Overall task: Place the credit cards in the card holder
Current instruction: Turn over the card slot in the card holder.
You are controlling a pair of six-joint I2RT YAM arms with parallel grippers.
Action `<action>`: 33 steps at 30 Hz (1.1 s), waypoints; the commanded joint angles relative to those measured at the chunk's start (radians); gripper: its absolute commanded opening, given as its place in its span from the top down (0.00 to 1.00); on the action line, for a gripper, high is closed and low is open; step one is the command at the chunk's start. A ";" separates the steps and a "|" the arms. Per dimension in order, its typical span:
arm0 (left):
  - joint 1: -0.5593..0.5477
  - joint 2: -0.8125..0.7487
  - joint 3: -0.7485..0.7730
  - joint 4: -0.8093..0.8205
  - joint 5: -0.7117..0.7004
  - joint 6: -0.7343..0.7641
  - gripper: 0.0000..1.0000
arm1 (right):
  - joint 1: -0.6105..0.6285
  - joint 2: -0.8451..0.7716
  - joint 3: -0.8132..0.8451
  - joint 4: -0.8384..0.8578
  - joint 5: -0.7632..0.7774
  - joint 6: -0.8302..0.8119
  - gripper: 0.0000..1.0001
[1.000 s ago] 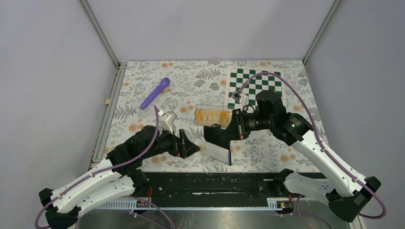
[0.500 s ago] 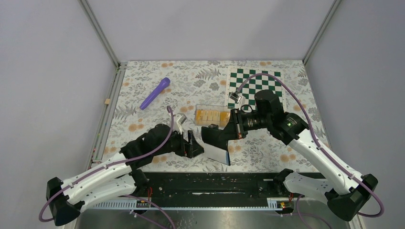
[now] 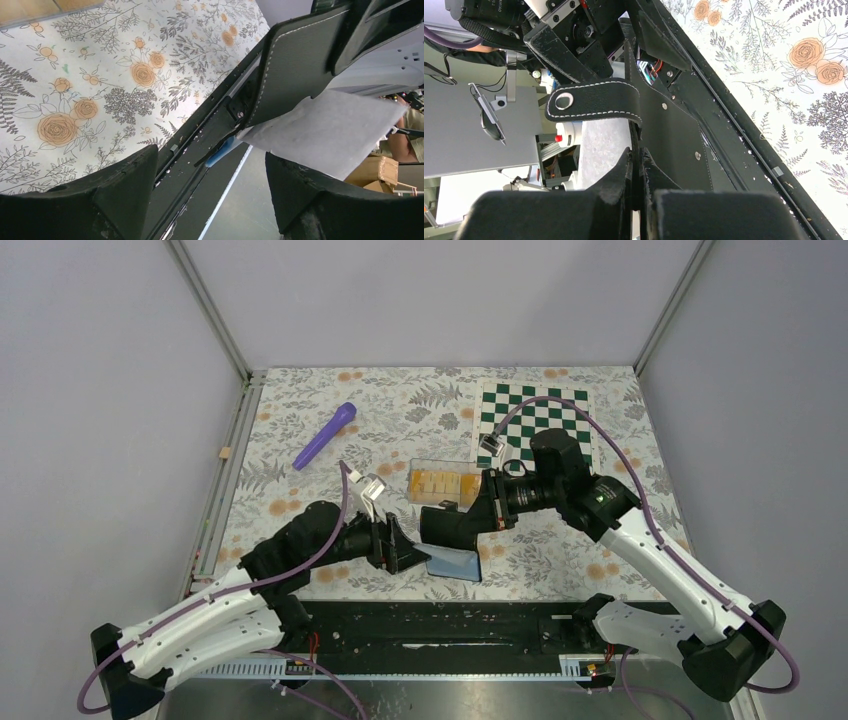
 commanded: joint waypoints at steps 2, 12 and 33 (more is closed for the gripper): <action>-0.002 -0.001 0.015 0.077 0.035 0.009 0.23 | -0.007 0.000 0.002 0.038 -0.046 0.004 1.00; -0.001 -0.023 -0.050 0.266 0.032 -0.013 0.22 | -0.009 -0.011 -0.059 0.182 -0.163 0.095 1.00; -0.002 -0.031 -0.122 0.513 0.154 -0.073 0.98 | -0.009 -0.022 -0.085 0.352 -0.195 0.235 0.85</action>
